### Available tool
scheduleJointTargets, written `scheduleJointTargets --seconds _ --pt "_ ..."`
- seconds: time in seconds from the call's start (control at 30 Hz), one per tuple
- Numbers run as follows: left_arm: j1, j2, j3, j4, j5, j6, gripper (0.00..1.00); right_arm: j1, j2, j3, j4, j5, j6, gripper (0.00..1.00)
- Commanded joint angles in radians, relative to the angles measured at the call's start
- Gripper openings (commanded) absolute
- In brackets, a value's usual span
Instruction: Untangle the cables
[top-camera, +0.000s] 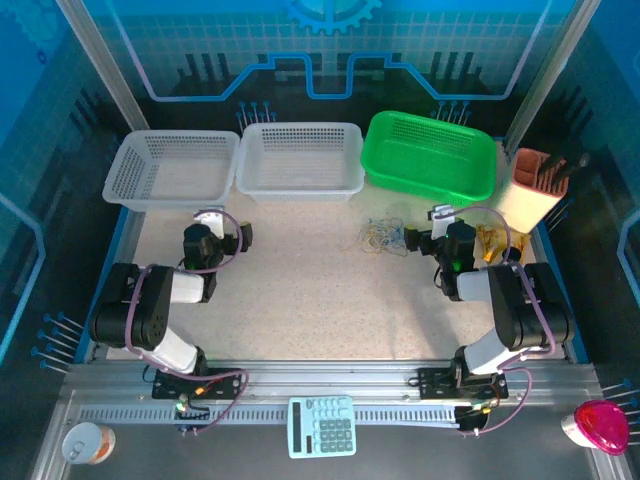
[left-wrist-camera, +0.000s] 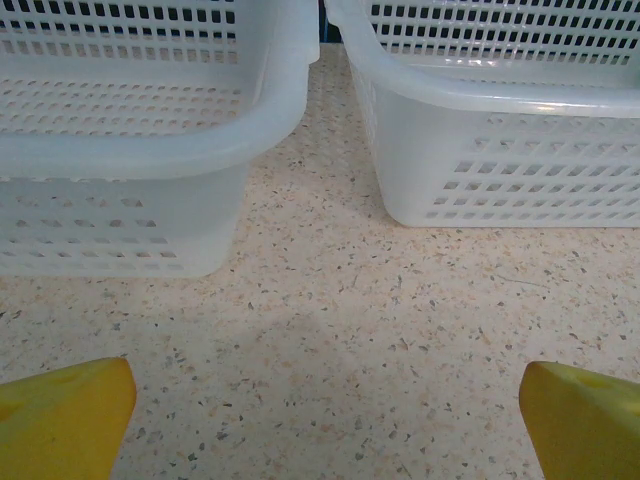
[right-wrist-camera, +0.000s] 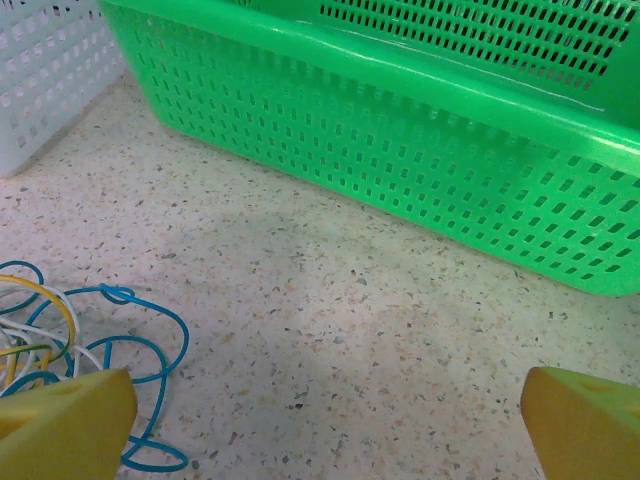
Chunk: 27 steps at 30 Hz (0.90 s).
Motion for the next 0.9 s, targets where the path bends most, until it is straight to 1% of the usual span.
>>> scheduleJointTargets --seconds 0.0,0.73,0.87 --pt "0.003 -0.007 0.005 0.031 0.016 0.003 0.99 0.003 -0.015 0.011 0.020 0.000 0.008 1.00" --pt "0.003 -0.007 0.005 0.030 0.016 0.002 0.99 0.003 -0.015 0.012 0.017 0.000 0.009 1.00" --pt "0.005 -0.007 0.006 0.027 -0.002 -0.007 0.99 0.002 -0.015 0.011 0.018 0.000 0.009 1.00"
